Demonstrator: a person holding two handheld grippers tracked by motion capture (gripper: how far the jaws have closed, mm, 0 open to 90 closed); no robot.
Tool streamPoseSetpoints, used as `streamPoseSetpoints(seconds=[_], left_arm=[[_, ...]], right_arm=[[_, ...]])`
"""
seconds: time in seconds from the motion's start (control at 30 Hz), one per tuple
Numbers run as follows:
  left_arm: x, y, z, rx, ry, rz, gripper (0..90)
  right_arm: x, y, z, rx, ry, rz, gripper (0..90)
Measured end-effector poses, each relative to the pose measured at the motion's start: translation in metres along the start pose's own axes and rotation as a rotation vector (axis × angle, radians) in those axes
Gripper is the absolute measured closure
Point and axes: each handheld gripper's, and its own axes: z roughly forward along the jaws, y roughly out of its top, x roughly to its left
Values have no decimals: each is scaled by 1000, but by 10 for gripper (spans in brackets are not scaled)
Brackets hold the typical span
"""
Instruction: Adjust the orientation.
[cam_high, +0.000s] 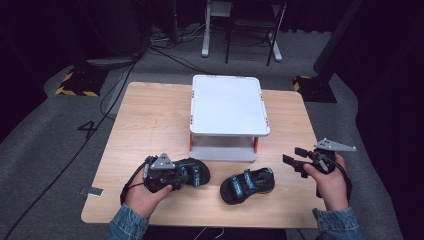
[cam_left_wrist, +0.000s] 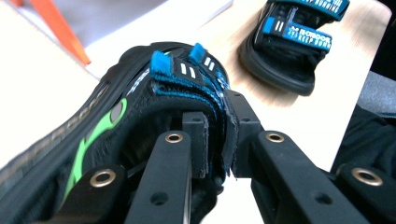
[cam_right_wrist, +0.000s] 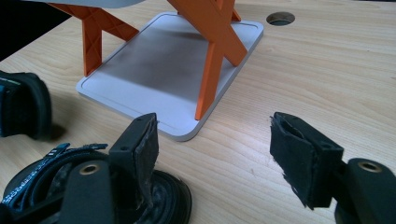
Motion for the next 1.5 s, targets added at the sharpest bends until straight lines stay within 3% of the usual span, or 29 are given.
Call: streamPoseSetpoints(seconds=[0.13,0.27,0.33,0.4,0.47,0.63,0.73,0.8,0.93,1.1,1.27,1.43,1.5], left_arm=[[2,-4,4,-3,-2,-31,798],[13,-10,10,-25,57,-37,744],[19,-13,11,-74,80,-28,724],[23,-13,13,-83,81,-25,682],[23,-12,14,-84,110,1,621],[26,-11,13,-104,145,-27,462],[28,-10,4,-135,160,-25,398],[30,-8,-7,-151,185,-1,329],[41,-11,-31,-116,244,53,250],[58,-26,-42,-41,243,46,200],[65,-34,-34,-17,208,11,199],[62,-34,-15,32,168,52,194],[61,-32,-9,41,171,77,190]], right_arm=[[2,1,3,7,6,-4,334],[3,1,6,14,13,-7,333],[3,1,7,15,12,-8,333],[3,0,7,19,10,-7,333],[3,0,7,20,10,-7,333],[3,-1,6,22,8,-5,333],[2,-1,5,18,8,-5,333],[2,0,6,19,10,-6,333],[2,1,7,15,9,-10,331],[5,4,12,21,21,-17,330],[5,5,14,27,26,-20,328],[4,4,14,26,24,-18,328],[4,3,13,29,23,-17,328]])
